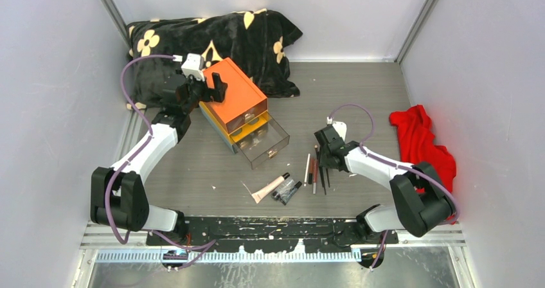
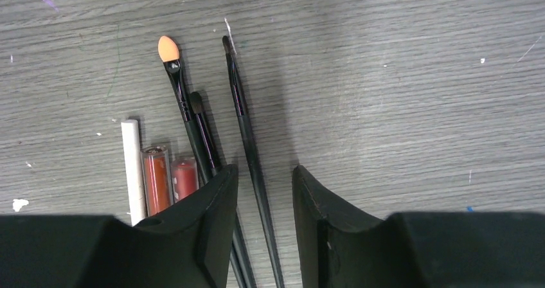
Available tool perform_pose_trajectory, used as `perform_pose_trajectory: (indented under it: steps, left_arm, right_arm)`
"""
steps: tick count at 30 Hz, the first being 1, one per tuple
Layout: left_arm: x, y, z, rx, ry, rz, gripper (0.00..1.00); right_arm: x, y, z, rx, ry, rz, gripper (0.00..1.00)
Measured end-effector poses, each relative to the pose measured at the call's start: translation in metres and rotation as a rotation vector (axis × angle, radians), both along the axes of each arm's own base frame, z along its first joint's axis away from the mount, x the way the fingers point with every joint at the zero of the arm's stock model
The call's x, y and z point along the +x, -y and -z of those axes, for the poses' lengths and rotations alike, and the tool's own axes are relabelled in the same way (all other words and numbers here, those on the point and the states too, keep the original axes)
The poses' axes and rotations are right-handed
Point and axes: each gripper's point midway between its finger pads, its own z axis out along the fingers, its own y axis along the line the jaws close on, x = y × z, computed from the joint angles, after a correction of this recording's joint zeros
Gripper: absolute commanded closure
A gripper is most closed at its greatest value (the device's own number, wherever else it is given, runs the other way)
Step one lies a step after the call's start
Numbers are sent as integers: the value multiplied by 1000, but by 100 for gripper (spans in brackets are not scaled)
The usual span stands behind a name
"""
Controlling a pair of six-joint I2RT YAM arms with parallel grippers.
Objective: Organize the makeup
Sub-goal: Pick up the makeup brush from the center of the board.
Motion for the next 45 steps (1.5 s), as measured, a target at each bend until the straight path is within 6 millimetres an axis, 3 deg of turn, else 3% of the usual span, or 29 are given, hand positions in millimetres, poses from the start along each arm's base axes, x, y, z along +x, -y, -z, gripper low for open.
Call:
perform_pose_trajectory:
  steps: [2,4,9,20,23,28,31,36,42,45]
  left_arm:
    - [-1,0,0,0,-1,0,2]
    - [-1,0,0,0,-2,0,2]
    - [-1,0,0,1,-1,0,2]
    - [-2,0,0,0,-1,0,2]
    - [-2,0,0,-2,-1,0,2]
    - [-2,0,-1,-3,-1,-1,2]
    - [-3,0,-1,-5,-2,-1,2]
    - [-3,0,-1,-8,-3,-1,2]
    - [-3,0,-1,-7,-3,-1,2]
    - [-4,0,-1,-7,-6,-1,2]
  right_arm:
    - [2,0,0,4,5,3,81]
    - [4,-2,0,10,11,3,90]
    - [7,-3,0,12,17,3,99]
    - [1,2,-5,-11,-11,-8,99]
    - [3,2,-27,-15,9,-24,99]
    - [27,-11,-88,28,121,-66,99]
    - [42,-23,-123,70,186,-100,99]
    - [50,-54,-161,133,224,-206,99]
    - [47,-137,-201,236,247,-436,99]
    - [40,-169,-213,292,254,-518,99]
